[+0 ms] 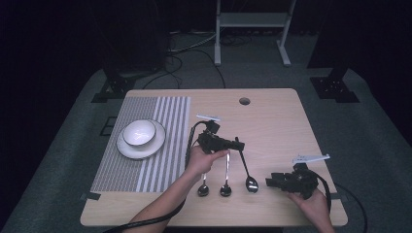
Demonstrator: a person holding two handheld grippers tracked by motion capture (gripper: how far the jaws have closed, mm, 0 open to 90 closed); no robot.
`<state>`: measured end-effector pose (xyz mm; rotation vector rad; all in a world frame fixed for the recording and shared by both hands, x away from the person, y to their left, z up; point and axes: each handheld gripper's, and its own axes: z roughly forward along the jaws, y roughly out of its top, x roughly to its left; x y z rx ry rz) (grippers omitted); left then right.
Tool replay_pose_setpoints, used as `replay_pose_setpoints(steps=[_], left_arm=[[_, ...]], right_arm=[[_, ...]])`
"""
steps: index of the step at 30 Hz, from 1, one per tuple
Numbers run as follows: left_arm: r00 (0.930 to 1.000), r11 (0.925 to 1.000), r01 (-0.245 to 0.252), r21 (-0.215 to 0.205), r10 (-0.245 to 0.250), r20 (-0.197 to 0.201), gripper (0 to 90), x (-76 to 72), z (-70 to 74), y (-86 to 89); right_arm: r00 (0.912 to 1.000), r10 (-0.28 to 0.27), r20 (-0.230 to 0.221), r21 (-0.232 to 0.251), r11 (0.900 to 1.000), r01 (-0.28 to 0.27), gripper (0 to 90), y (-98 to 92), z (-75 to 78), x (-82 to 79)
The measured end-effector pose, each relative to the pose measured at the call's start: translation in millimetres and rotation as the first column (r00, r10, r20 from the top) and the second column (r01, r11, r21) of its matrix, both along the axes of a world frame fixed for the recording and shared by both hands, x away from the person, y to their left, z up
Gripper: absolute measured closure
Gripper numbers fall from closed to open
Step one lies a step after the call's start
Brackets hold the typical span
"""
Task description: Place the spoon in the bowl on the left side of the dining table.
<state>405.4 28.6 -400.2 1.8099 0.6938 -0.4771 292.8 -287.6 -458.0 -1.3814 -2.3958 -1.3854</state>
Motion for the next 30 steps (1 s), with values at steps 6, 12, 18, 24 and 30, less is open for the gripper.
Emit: replay_pose_setpoints(steps=[6, 12, 18, 24, 30], left_arm=[[0.9998, 1.0000, -0.002, -0.001, 0.002, 0.019, 89.2, 2.8, 12.3, 7.8], [0.9984, 0.9998, -0.015, 0.014, 0.014, 0.054, 89.2, 7.5, 30.3, 17.4], [0.9957, 0.9983, -0.039, 0.042, 0.036, 0.085, 89.2, 13.0, 45.8, 29.8], [0.9916, 0.9962, -0.057, 0.065, 0.049, 0.120, 89.2, 17.3, 60.1, 41.3], [0.9863, 0.9939, -0.077, 0.079, 0.065, 0.152, 89.2, 20.4, 75.1, 57.1]], right_arm=[[0.9989, -0.037, 0.029, -0.043, 0.998, 0.039, 43.4, -1.7, 1.2, 0.0], [0.9963, -0.073, 0.046, -0.081, 0.994, 0.077, 39.6, -2.8, 2.2, -0.8], [0.9940, -0.090, 0.062, -0.106, 0.990, 0.096, 35.9, -2.4, 3.7, -1.5], [0.9922, -0.106, 0.065, -0.119, 0.986, 0.113, 31.4, -2.3, 3.8, -0.8], [0.9908, -0.110, 0.079, -0.129, 0.984, 0.120, 29.8, -2.2, 5.5, -1.2]])
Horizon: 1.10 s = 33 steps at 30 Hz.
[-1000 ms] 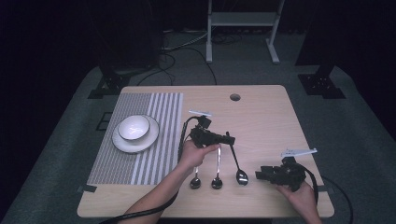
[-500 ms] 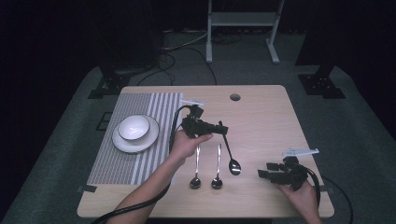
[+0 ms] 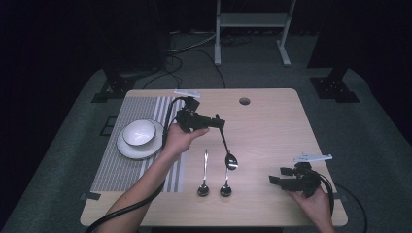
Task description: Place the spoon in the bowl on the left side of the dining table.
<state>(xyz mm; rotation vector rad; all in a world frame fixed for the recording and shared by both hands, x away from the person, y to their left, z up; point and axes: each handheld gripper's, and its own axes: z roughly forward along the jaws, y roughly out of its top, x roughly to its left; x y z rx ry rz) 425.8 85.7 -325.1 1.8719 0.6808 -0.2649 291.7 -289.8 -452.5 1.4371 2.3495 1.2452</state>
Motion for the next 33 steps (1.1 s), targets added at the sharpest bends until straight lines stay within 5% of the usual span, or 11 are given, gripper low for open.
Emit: replay_pose_setpoints(steps=[18, 33], left_arm=[[0.9942, 0.9937, -0.096, 0.059, 0.093, 0.055, 89.1, 12.2, 23.8, 48.5], [0.9744, 0.9721, -0.220, 0.080, 0.215, 0.064, 89.0, 24.0, 37.2, 96.2]], right_arm=[[1.0000, 0.008, -0.003, -0.003, 1.000, -0.008, 29.7, 2.4, -1.1, 0.5], [1.0000, 0.006, -0.006, 0.001, 1.000, -0.006, 29.7, 2.8, -0.7, 0.5]])
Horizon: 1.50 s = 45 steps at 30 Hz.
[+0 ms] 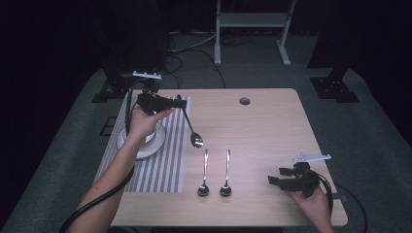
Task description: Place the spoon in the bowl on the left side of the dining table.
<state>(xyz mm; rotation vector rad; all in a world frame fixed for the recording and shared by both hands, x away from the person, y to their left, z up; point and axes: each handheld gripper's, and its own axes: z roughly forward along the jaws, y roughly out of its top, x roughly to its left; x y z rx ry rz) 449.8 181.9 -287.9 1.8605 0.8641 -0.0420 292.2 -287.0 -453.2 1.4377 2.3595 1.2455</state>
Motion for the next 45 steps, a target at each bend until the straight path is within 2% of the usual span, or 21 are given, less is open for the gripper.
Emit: replay_pose_setpoints(steps=[6, 13, 21, 35, 45], left_arm=[[0.9985, 0.9985, -0.055, 0.001, 0.055, -0.005, 89.1, 4.2, 0.3, 19.8], [0.9921, 0.9921, -0.125, 0.000, 0.125, -0.010, 89.0, 8.9, 1.7, 43.0], [0.9848, 0.9848, -0.174, 0.002, 0.174, -0.006, 89.0, 11.6, 4.8, 60.4], [0.9643, 0.9643, -0.265, 0.011, 0.265, -0.008, 89.0, 14.3, 6.6, 93.1], [0.9450, 0.9451, -0.327, 0.005, 0.327, -0.011, 89.0, 13.8, 7.2, 114.1]], right_arm=[[1.0000, 0.000, 0.000, 0.002, 1.000, 0.000, 29.6, -0.1, 0.0, 0.0], [1.0000, 0.002, 0.001, 0.004, 1.000, -0.002, 29.7, -0.8, -0.1, 0.4], [1.0000, 0.005, 0.005, 0.004, 1.000, -0.005, 29.7, -0.6, -0.4, 1.3], [1.0000, 0.001, 0.001, 0.005, 1.000, -0.001, 29.6, -1.1, 0.0, 0.9], [1.0000, 0.000, 0.000, 0.004, 1.000, 0.000, 29.6, -1.0, 0.4, 0.7]])
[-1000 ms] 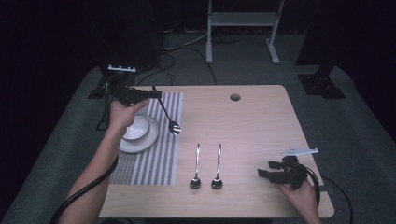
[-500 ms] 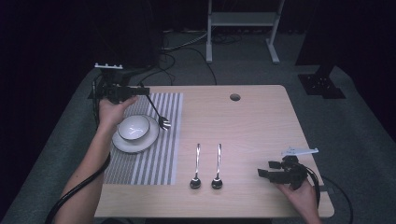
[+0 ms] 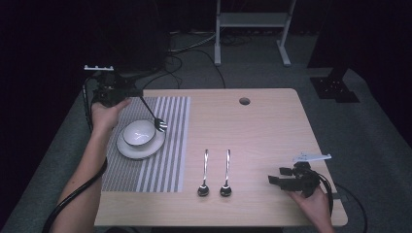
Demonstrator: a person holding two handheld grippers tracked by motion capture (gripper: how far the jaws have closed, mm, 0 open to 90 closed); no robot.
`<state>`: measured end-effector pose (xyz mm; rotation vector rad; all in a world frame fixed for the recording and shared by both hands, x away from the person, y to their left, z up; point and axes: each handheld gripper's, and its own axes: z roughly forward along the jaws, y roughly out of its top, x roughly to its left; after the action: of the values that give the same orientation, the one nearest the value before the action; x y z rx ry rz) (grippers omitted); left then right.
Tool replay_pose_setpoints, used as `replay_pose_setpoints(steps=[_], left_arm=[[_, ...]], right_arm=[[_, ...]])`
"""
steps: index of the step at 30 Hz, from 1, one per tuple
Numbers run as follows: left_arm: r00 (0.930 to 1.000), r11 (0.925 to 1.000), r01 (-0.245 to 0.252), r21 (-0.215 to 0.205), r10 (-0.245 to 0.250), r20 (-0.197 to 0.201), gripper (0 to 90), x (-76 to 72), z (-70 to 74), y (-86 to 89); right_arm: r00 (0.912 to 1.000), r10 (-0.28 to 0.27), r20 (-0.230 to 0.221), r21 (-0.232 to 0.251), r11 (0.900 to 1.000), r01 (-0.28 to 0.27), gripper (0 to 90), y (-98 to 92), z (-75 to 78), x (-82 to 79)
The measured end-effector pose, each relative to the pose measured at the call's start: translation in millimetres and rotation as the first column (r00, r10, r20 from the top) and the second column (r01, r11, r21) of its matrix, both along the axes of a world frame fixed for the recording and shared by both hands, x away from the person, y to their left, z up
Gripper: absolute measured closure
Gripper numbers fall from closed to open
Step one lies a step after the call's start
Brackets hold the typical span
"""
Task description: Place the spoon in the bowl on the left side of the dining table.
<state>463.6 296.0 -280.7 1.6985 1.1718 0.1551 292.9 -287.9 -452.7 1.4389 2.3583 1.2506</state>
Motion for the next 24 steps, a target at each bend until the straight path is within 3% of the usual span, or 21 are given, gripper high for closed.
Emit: replay_pose_setpoints(steps=[24], left_arm=[[0.9929, 0.9928, -0.118, 0.019, 0.118, -0.011, 88.9, -2.8, -6.2, 41.0]], right_arm=[[1.0000, 0.000, 0.008, -0.005, 1.000, 0.001, 29.5, 0.1, 1.5, -0.4]])
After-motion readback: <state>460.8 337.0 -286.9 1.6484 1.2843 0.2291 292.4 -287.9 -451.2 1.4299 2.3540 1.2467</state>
